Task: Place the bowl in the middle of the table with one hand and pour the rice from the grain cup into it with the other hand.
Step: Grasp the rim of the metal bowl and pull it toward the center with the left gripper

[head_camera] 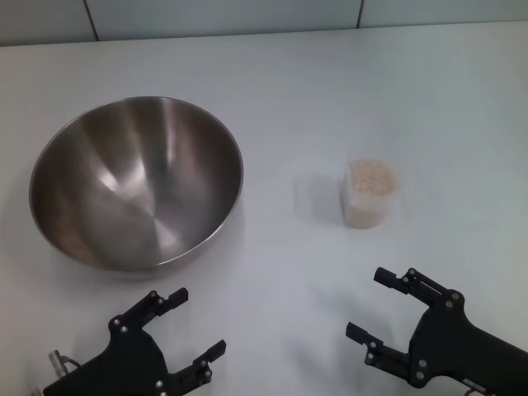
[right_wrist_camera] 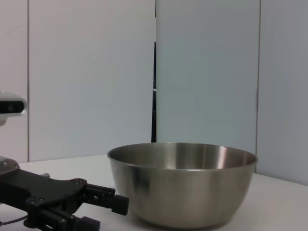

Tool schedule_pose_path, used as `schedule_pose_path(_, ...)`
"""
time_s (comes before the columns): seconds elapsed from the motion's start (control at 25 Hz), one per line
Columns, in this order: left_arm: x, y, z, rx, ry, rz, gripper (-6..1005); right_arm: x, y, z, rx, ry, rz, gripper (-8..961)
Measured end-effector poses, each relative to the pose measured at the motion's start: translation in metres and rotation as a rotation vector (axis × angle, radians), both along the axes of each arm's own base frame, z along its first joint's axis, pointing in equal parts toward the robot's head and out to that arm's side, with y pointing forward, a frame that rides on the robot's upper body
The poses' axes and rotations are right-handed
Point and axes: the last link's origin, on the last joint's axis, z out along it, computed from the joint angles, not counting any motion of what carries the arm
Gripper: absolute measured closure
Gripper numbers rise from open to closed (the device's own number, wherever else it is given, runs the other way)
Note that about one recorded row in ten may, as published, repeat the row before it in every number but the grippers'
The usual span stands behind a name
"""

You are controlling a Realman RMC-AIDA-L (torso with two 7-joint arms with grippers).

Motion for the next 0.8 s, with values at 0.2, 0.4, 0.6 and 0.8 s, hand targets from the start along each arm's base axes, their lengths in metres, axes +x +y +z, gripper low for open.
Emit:
schedule_pose_path(0.2,0.000,0.006,0.000,-0.002,0.013,-0.006,189,0.000,0.000,0.000,-0.001,0.001,-0.001,191)
schedule_pose_path(0.4,0.001,0.008,-0.001,-0.004,0.016,-0.007,190,0.001,0.000,0.000,-0.002,-0.004,-0.004,192)
schedule_pose_path(0.6,0.004,-0.002,0.003,-0.029,-0.020,-0.046,191,0.001,0.000,-0.001,-0.002,-0.005,-0.006,191)
schedule_pose_path(0.8,0.016,-0.019,0.028,0.024,-0.161,-0.147,192,0.002,0.000,-0.001,-0.003,-0.008,-0.010,191)
